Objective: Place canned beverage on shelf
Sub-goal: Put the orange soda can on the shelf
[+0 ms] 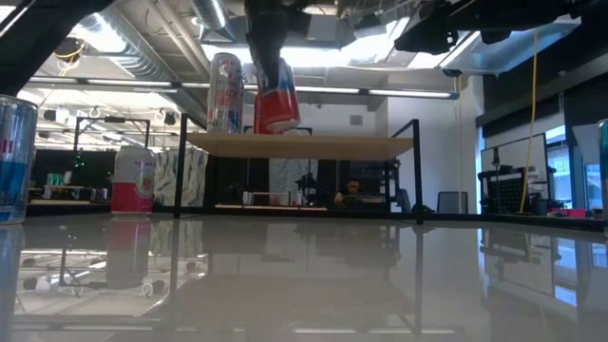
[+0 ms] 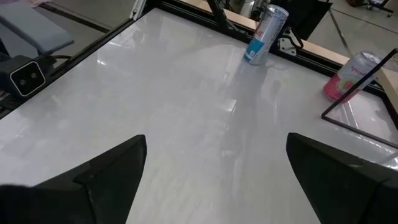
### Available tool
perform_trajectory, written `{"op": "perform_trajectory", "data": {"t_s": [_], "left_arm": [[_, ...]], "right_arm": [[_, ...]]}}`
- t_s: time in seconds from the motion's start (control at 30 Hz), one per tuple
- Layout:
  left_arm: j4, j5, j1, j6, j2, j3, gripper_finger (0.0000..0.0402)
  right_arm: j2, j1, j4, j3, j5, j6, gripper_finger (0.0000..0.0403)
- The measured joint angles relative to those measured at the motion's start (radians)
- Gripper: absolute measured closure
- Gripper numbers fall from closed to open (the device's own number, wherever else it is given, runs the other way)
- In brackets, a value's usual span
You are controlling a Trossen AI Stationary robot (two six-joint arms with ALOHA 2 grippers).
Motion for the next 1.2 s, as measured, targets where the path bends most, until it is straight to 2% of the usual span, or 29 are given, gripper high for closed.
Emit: {"op": "perform_trajectory", "data": {"t_s": [0.23,0.6,0.93,1.2], "left_arm": [[0.003,-0.020,0.031,0.007,0.001,-0.049,0.0120],[0.000,-0.061,0.041,0.052,0.000,-0.051,0.0119],[-0.003,-0.062,0.039,0.057,0.000,-0.052,0.0076],[0.004,-0.062,0.039,0.057,0.001,-0.053,0.0071]], "right_arm": [[0.000,0.000,0.003,0.000,-0.001,0.000,0.0022],[0.000,0.000,0.013,0.000,-0.001,0.000,0.0022],[0.000,0.000,0.010,0.000,-0.001,0.000,0.0022],[0.000,0.000,0.010,0.000,-0.001,0.000,0.0022]]}}
